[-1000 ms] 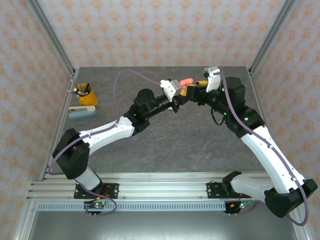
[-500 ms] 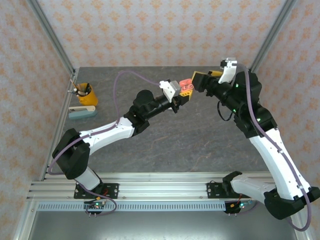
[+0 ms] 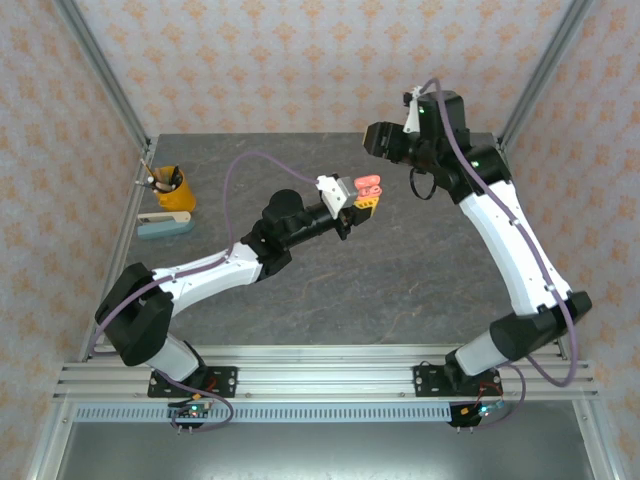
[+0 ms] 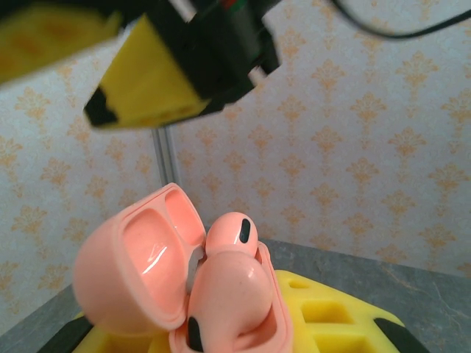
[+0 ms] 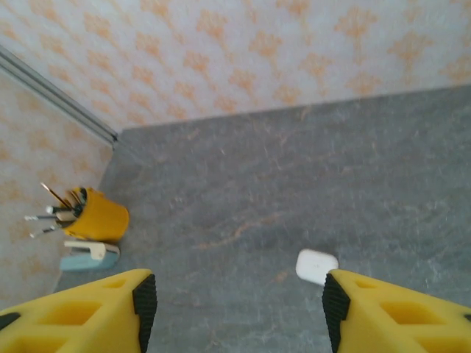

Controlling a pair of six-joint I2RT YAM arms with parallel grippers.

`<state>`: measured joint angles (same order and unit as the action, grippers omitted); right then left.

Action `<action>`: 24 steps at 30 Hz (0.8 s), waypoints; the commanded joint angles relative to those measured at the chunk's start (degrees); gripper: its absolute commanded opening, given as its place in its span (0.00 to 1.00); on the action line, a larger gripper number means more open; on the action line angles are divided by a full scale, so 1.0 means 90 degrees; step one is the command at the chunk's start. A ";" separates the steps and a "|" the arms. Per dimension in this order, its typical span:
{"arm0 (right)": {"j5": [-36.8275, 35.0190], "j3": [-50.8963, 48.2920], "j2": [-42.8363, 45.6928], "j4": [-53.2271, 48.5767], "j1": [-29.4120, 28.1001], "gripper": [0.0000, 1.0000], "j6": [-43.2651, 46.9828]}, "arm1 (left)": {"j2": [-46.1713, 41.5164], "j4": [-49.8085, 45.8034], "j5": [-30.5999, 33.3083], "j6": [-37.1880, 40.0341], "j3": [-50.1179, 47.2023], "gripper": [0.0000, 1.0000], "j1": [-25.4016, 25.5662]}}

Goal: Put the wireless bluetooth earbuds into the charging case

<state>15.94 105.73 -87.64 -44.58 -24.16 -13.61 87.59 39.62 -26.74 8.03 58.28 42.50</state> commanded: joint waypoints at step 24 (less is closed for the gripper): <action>-0.1306 -0.2196 0.1817 -0.0387 0.0190 0.43 -0.0935 | 0.0365 -0.0219 0.0517 -0.1009 0.0192 0.00 -0.0326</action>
<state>12.73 89.10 -72.53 -50.04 -24.80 -16.43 89.08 39.51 -23.79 3.68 58.06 40.32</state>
